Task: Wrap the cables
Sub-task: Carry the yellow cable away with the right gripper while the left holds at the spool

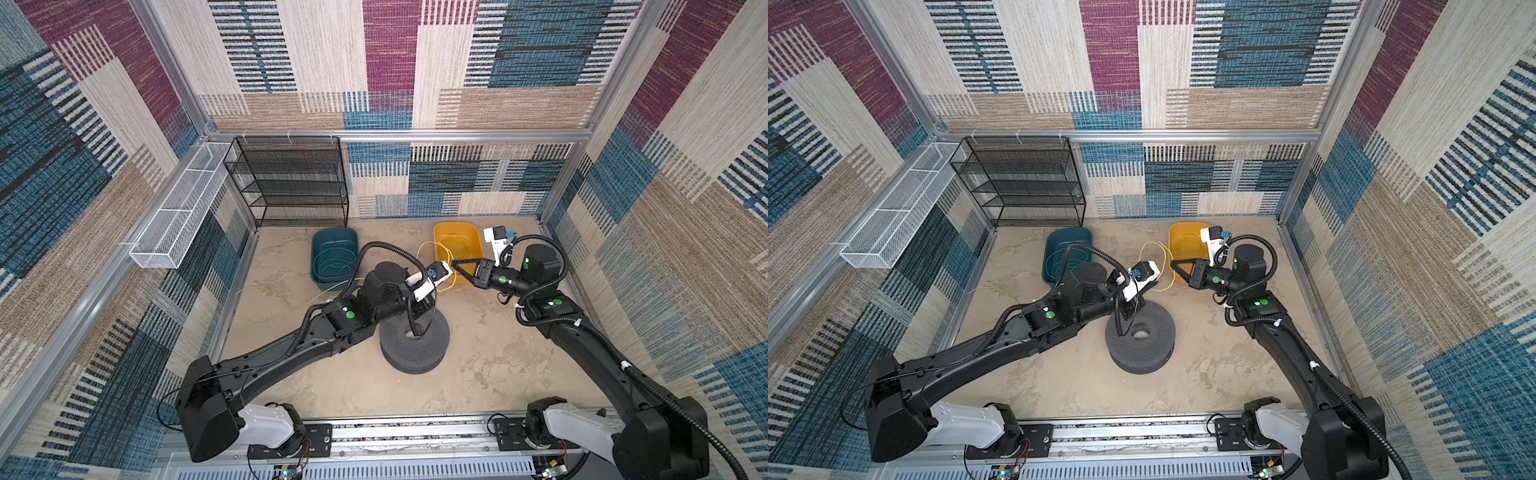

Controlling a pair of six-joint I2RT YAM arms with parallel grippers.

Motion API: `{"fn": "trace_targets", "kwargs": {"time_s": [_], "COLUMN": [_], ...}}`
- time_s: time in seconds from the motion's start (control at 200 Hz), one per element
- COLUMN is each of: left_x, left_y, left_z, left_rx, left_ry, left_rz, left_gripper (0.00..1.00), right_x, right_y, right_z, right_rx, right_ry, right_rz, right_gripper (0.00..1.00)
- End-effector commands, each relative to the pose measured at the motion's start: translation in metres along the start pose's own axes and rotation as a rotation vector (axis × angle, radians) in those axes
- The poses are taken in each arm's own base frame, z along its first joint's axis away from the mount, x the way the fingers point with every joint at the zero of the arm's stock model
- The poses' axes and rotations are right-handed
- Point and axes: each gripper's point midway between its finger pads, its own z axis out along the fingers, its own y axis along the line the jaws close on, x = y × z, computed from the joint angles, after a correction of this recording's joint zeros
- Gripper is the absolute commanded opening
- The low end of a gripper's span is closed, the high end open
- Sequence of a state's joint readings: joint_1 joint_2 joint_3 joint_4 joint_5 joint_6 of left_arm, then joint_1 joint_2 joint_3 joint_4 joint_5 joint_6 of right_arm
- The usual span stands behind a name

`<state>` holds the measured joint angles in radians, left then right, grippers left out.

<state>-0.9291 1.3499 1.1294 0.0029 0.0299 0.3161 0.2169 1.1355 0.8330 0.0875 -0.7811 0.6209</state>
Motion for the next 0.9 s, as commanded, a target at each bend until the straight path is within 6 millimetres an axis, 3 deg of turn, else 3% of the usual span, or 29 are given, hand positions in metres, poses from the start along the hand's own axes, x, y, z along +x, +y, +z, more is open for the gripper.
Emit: {"fn": "trace_targets", "kwargs": {"time_s": [0.0,0.25,0.521,0.731,0.891], "left_x": [-0.008,0.003,0.043,0.058,0.075], "left_y": [0.006,0.002,-0.006,-0.012,-0.015], "left_z": [-0.004,-0.015,-0.041,-0.053,-0.055], "left_rx": [-0.025,-0.021,-0.029,-0.006,0.009], "left_ry": [-0.028,-0.001,0.072,0.143,0.227], "left_rz": [0.019,0.005,-0.057,-0.044,-0.009], "left_gripper": [0.00,0.00,0.00,0.00,0.00], "right_x": [-0.013,-0.037,-0.095,-0.150,-0.177], "right_y": [0.009,0.006,0.008,0.007,0.017], "right_z": [0.001,0.000,-0.020,-0.061,-0.096], "right_rx": [-0.027,0.025,0.124,0.163,0.195], "right_ry": [-0.039,-0.130,-0.358,-0.567,-0.688], "right_rz": [-0.033,-0.048,-0.078,-0.068,-0.095], "right_gripper": [0.06,0.00,0.00,0.00,0.00]}}
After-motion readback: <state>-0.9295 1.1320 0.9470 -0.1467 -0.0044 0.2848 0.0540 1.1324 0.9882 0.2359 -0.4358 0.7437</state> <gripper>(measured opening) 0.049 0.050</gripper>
